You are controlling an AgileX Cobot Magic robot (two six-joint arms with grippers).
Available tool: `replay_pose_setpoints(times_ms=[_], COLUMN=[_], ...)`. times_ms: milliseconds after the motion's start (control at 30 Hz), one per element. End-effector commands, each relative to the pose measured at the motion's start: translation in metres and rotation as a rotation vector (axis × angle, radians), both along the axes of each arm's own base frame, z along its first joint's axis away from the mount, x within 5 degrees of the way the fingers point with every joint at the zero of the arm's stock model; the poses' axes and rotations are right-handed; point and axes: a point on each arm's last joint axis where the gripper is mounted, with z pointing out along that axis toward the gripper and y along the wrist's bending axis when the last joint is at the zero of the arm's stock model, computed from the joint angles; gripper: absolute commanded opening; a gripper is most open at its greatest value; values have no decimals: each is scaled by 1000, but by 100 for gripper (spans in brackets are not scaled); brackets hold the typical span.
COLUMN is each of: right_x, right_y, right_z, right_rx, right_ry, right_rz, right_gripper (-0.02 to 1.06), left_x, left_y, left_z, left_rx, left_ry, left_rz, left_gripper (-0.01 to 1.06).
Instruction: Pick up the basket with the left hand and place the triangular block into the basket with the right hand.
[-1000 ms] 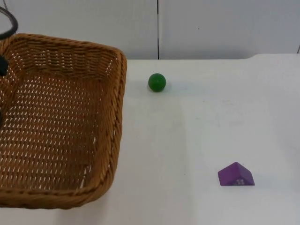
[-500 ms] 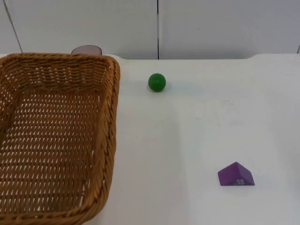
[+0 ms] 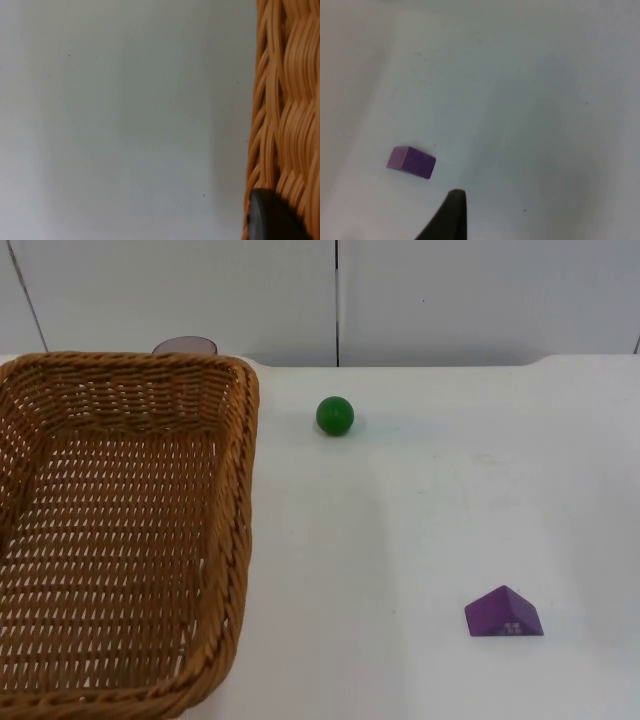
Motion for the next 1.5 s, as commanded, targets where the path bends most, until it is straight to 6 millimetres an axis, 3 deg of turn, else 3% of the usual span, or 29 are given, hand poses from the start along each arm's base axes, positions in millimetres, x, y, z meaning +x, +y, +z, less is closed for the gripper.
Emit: replay_pose_setpoints(times_ms=[0, 133, 167, 300, 333, 467, 633, 667, 800, 867, 1000, 1467], right_x=[14, 50, 50, 88, 88, 111, 134, 134, 144, 145, 148, 148], right_y=[13, 53, 53, 93, 93, 116, 130, 130, 135, 135, 141, 156], right_z=[4, 8, 8, -7, -7, -26, -81, -81, -117, -119, -144, -188], right_rx=[-40, -110, -110, -313, -313, -397, -456, -456, -473, -476, -507, -538], right_ry=[28, 63, 63, 157, 157, 241, 387, 387, 463, 465, 495, 458], right_rz=[105, 278, 278, 482, 482, 609, 757, 757, 800, 805, 884, 1029], right_gripper=[102, 101, 101, 98, 98, 96, 87, 87, 85, 85, 85, 85], left_x=[0, 0, 0, 0, 0, 0, 1, 1, 2, 2, 2, 2], left_y=[-2, -2, -2, -2, -2, -2, -2, -2, -2, -2, -2, -2], left_z=[2, 2, 2, 2, 2, 2, 2, 2, 2, 2, 3, 2], left_rx=[-35, -41, -41, -40, -40, -44, -41, -41, -47, -47, -45, -42], left_ry=[-1, -2, -2, -3, -3, -4, -9, -9, -12, -12, -17, -18], left_rz=[18, 23, 23, 24, 24, 27, 31, 31, 37, 37, 42, 41], left_gripper=[0, 0, 0, 0, 0, 0, 0, 0, 0, 0, 0, 0])
